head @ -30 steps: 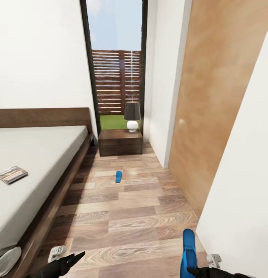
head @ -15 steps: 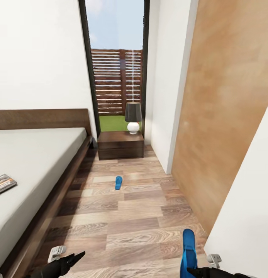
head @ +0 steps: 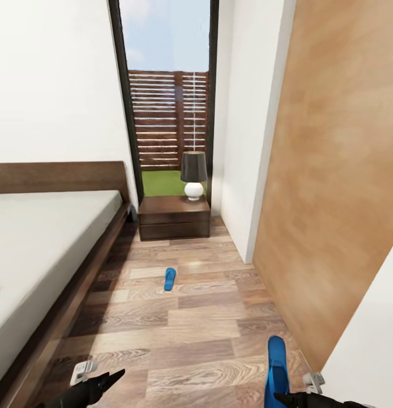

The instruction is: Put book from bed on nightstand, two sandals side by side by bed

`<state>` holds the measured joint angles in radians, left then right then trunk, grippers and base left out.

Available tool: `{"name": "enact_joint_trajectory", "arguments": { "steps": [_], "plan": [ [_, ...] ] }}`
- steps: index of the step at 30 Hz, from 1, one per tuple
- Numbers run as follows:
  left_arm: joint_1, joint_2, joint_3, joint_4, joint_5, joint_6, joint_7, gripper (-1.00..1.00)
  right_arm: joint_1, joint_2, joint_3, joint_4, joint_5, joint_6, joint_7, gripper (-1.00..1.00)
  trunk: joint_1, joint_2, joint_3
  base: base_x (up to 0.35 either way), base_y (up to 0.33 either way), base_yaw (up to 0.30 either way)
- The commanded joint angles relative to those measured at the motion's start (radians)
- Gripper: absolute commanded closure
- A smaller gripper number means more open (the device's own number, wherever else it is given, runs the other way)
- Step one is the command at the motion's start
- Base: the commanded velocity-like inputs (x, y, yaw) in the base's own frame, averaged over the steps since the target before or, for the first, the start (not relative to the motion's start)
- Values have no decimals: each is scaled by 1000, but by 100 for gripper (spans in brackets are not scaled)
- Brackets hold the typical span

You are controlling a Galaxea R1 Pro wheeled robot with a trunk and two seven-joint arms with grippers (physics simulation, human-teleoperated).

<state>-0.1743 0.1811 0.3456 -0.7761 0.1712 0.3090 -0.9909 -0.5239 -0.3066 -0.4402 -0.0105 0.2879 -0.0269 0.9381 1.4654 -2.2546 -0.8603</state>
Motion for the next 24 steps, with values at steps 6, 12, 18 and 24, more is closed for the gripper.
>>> {"name": "enact_joint_trajectory", "arguments": {
  "steps": [6,12,18,24],
  "plan": [
    [0,0,1,0,5,10,-3,-100,0,0,-11,0,8,0,7,100,0,0,-1,322,-57,0],
    [0,0,1,0,5,10,-3,-100,-1,0,-11,0,7,1,7,100,0,0,-1,323,-5,0],
    [0,0,1,0,5,10,-3,-100,0,0,-11,0,8,0,7,100,0,0,-1,325,0,0],
    [0,0,2,0,5,10,-3,-100,0,0,-11,0,8,0,7,100,0,0,-1,322,0,0]
  ]
}}
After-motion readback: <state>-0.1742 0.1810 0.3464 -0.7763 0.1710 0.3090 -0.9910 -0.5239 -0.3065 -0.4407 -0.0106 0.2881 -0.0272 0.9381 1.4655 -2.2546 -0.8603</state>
